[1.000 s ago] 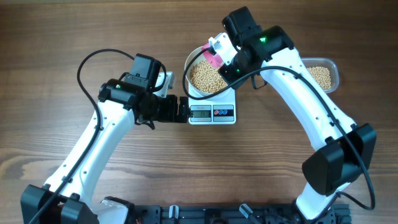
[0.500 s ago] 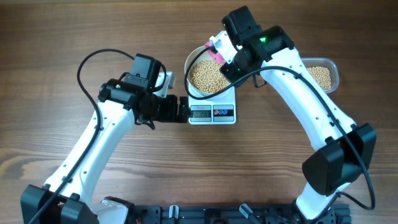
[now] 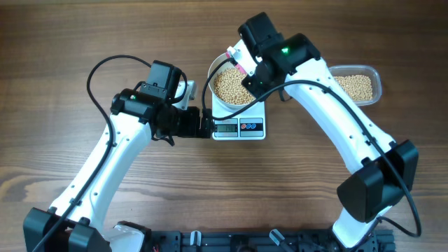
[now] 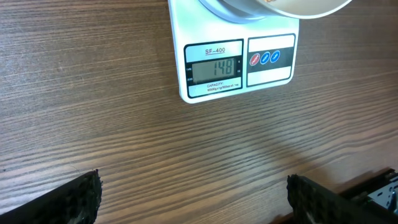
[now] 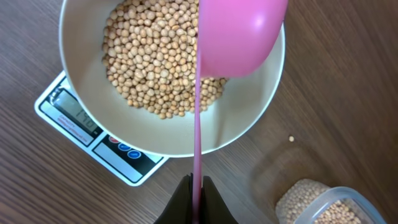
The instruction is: Scoop item into bowl and weigh 150g on scale
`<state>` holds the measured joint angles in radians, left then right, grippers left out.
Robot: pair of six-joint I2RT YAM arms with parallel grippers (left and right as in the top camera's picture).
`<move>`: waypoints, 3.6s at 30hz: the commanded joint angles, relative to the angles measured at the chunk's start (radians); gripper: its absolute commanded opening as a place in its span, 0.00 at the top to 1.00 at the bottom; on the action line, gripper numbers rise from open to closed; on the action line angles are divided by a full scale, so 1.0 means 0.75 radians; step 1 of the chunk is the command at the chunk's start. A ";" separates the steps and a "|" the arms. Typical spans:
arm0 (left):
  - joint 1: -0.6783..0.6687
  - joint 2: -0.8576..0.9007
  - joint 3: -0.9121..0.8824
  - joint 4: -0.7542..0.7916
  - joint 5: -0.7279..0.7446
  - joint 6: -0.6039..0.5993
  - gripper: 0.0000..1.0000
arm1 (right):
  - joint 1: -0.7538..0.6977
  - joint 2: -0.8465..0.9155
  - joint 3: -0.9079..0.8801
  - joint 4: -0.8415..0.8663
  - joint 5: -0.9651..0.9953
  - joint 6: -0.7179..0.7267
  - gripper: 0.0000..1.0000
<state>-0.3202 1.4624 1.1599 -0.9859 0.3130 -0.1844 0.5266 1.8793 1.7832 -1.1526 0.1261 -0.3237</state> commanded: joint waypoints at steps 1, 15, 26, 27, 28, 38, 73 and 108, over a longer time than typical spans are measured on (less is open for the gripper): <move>0.004 0.009 -0.002 0.004 0.011 0.026 0.00 | -0.002 -0.032 0.021 -0.004 0.037 0.003 0.96; 0.003 0.009 -0.002 0.004 0.011 0.026 0.00 | -0.021 -0.052 0.026 0.014 -0.086 0.091 0.96; 0.004 0.009 -0.002 0.004 0.011 0.026 0.00 | -0.416 -0.130 0.096 -0.049 -0.459 0.128 0.96; 0.004 0.009 -0.002 0.004 0.011 0.026 0.00 | -0.462 -0.130 0.096 -0.068 -0.492 0.120 0.96; 0.004 0.009 -0.002 0.004 0.011 0.026 0.00 | -0.509 -0.130 0.096 -0.086 -0.525 0.117 0.96; 0.004 0.009 -0.002 0.004 0.011 0.026 0.00 | -0.907 -0.130 0.096 -0.175 -0.683 0.015 0.96; 0.004 0.009 -0.002 0.004 0.011 0.026 0.00 | -1.117 -0.114 0.089 -0.182 -0.485 -0.231 0.96; 0.004 0.009 -0.002 0.004 0.011 0.026 0.00 | -1.126 -0.113 0.080 -0.036 -0.366 -0.192 0.96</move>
<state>-0.3202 1.4624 1.1599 -0.9859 0.3130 -0.1844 -0.3096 1.8042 1.8336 -1.1877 -0.1909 -0.4732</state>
